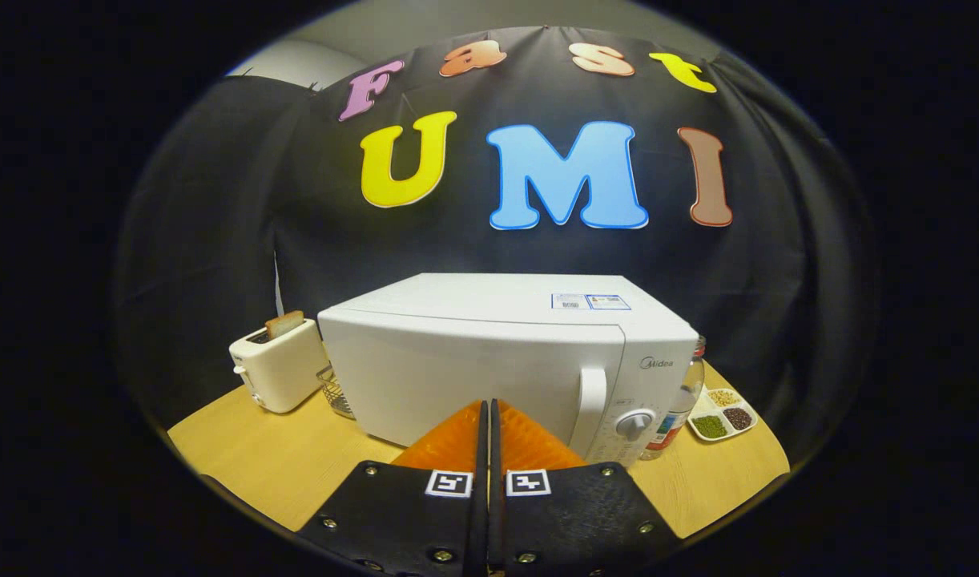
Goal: Open the microwave, put the food inside, and close the microwave door.
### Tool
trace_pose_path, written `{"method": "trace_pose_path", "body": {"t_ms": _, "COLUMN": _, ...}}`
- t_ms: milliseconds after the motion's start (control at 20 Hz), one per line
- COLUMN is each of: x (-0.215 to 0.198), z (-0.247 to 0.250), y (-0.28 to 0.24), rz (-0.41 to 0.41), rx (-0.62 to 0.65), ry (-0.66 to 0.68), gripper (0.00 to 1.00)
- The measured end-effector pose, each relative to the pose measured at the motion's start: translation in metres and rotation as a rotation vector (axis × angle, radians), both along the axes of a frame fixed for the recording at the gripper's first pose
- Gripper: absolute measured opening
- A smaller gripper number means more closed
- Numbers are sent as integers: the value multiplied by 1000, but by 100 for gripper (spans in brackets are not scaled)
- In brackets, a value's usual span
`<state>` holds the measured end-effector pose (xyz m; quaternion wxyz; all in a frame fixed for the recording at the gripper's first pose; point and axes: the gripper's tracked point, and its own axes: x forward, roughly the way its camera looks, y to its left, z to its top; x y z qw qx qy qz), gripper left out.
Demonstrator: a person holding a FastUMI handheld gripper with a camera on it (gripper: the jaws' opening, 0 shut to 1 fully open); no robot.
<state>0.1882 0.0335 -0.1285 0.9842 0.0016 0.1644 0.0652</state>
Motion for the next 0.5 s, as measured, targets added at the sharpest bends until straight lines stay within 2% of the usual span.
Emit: {"method": "trace_pose_path", "body": {"t_ms": 500, "x": -105, "z": 59, "y": -7, "rz": -38, "rx": 8, "ry": -108, "gripper": 1}}
